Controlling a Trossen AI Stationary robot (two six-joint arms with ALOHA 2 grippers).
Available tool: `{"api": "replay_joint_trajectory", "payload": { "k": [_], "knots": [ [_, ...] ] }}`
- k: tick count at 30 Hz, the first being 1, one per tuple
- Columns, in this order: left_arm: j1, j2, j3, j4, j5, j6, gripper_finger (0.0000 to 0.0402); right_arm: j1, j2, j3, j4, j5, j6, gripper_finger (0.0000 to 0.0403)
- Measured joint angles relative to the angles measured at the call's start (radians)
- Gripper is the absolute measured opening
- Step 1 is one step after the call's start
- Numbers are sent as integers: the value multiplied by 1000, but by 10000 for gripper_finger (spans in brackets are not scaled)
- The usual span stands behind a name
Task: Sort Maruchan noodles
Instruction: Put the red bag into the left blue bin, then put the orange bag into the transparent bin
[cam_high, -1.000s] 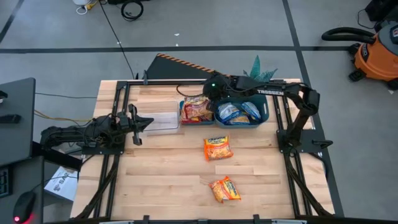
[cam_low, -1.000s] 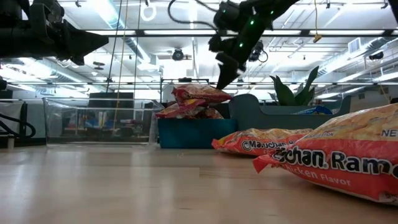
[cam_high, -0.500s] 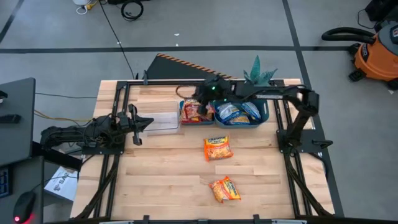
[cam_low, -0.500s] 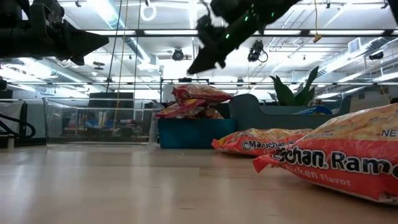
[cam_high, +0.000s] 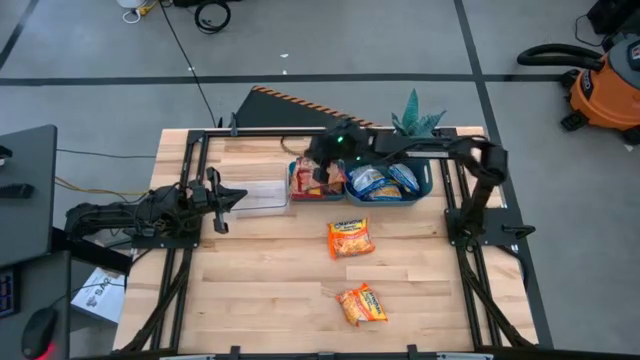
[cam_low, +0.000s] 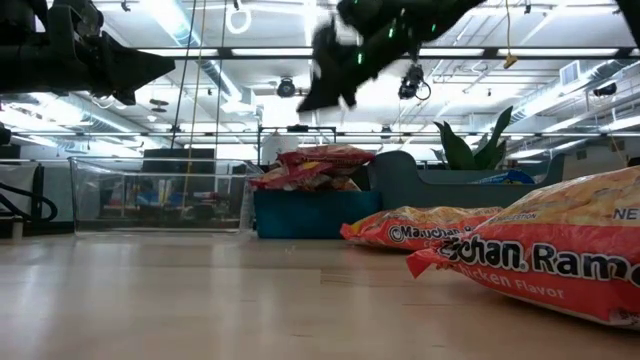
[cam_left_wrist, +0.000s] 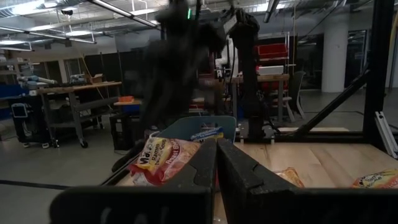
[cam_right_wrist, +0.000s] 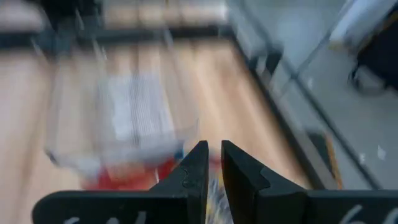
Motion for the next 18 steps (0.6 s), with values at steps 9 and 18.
{"api": "replay_joint_trajectory", "payload": {
  "k": [9, 18],
  "knots": [
    [0, 0, 0, 0, 0, 0, 18, 76, -92, 22, -36, -246, -28, 51],
    [0, 0, 0, 0, 0, 0, 18, 176, -83, 20, -178, -327, 47, 73]
  ]
}}
